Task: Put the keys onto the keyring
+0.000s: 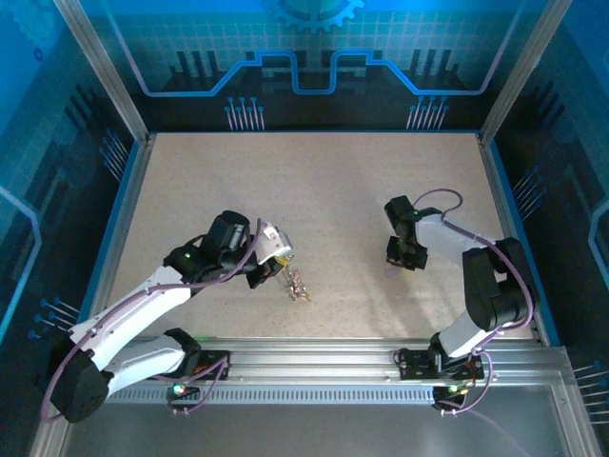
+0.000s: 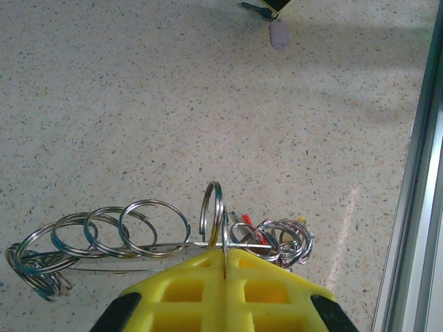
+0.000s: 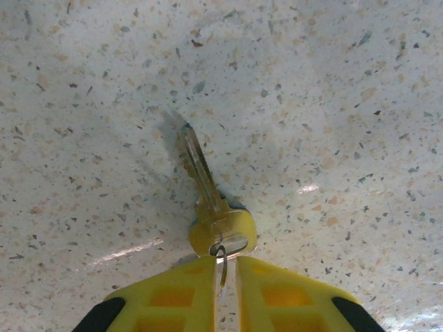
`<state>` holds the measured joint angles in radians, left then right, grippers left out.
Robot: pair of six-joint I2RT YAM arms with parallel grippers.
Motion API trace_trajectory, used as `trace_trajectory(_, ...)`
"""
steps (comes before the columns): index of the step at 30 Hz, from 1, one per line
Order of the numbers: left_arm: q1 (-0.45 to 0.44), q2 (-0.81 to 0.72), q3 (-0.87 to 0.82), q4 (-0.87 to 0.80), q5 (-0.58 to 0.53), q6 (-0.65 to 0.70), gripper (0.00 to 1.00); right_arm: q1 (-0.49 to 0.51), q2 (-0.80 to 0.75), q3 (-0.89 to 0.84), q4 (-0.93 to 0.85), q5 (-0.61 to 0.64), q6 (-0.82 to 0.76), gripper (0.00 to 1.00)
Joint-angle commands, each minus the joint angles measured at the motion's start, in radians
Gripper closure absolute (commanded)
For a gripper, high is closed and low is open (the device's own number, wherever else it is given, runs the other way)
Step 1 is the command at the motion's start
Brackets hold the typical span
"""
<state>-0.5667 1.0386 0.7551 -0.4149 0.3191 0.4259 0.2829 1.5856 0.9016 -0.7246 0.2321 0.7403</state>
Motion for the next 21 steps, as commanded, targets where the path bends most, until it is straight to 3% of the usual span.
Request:
trace_trajectory(1, 0.005, -0.017, 0.027, -0.002, 0.032, 0.02, 1.0, 0.012, -0.021, -0.017, 0.008, 0.016, 0.025, 0.86)
trace_trajectory(7, 0.005, -0.016, 0.026, -0.001, 0.031, 0.022, 1.0, 0.012, -0.015, -0.045, 0.024, 0.006, 0.039, 0.87)
trace_trajectory(10, 0.005, -0.014, 0.027, -0.003, 0.032, 0.022, 1.0, 0.012, -0.027, -0.049, 0.027, 0.015, 0.041, 0.95)
trace_trajectory(15, 0.005, -0.015, 0.028, -0.002, 0.031, 0.022, 1.0, 0.015, -0.084, -0.061, 0.033, 0.028, 0.03, 1.0)
trace_trajectory(21, 0.005, -0.017, 0.029, -0.001, 0.04, 0.023, 1.0, 0.031, -0.174, -0.055, 0.037, 0.018, -0.073, 1.0)
